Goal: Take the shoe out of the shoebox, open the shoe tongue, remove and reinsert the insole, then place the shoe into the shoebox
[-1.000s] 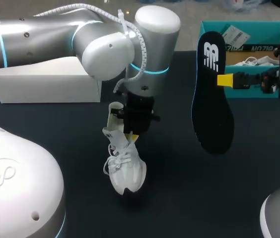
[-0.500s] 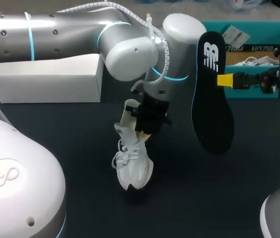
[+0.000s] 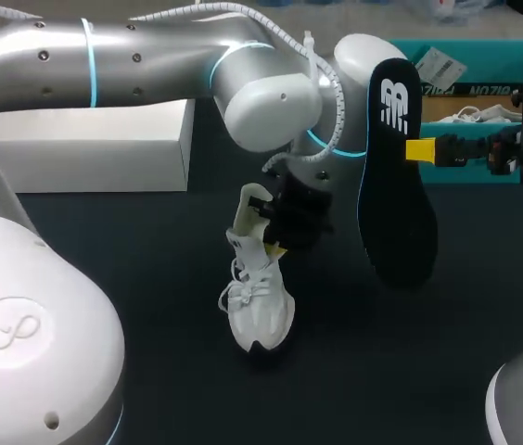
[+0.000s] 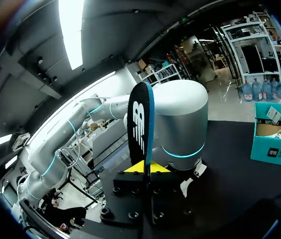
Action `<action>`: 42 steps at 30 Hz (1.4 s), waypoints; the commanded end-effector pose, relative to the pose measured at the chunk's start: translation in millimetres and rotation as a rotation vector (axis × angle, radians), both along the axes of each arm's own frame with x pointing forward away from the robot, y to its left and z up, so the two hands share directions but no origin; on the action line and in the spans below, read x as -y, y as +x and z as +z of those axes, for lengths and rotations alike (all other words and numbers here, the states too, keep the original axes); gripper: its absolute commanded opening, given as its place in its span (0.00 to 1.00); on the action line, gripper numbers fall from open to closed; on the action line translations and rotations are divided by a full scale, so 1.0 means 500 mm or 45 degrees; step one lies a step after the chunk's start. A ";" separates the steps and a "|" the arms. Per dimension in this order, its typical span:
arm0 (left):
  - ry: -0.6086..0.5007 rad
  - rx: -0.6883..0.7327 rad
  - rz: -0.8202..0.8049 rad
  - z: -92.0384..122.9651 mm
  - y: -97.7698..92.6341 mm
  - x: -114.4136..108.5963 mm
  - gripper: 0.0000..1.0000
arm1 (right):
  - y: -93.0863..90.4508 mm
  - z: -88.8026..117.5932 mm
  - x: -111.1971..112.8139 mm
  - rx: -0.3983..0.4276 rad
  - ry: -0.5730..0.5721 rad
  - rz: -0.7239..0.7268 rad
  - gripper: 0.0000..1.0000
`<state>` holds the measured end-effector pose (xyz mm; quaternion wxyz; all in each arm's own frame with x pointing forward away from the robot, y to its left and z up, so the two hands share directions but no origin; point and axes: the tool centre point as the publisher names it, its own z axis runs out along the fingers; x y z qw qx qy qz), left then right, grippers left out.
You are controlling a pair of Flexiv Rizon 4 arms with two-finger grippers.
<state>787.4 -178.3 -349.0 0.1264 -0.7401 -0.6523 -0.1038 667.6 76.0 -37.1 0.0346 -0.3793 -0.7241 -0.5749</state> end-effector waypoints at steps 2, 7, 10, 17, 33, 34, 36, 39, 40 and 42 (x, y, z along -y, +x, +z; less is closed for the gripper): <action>0.004 0.003 0.024 -0.003 0.021 0.014 0.00 | -0.017 -0.007 0.005 0.007 0.005 -0.013 0.00; 0.013 -0.005 0.023 -0.017 0.029 0.023 0.00 | -0.017 -0.007 0.005 0.007 0.005 -0.013 0.00; 0.017 -0.014 0.035 -0.030 0.032 0.027 0.00 | -0.017 -0.007 0.005 0.007 0.005 -0.013 0.00; -0.056 -0.029 0.058 -0.037 0.030 0.031 0.38 | -0.017 -0.007 0.005 0.007 0.005 -0.013 0.00; -0.633 0.147 0.034 0.169 0.019 0.007 1.00 | -0.017 -0.007 0.005 0.007 0.005 -0.013 0.00; -0.652 0.159 0.030 0.182 0.020 0.006 1.00 | -0.017 -0.007 0.005 0.007 0.005 -0.013 0.00; -0.698 0.184 0.030 0.199 0.022 0.001 1.00 | -0.017 -0.007 0.005 0.007 0.005 -0.013 0.00; -0.770 0.207 0.031 0.219 0.028 -0.012 1.00 | -0.017 -0.007 0.005 0.007 0.005 -0.013 0.00; -0.805 0.208 0.032 0.224 0.030 -0.019 1.00 | -0.017 -0.007 0.005 0.007 0.005 -0.013 0.00; -0.877 0.208 0.028 0.228 0.035 -0.036 1.00 | -0.017 -0.007 0.005 0.007 0.005 -0.013 0.00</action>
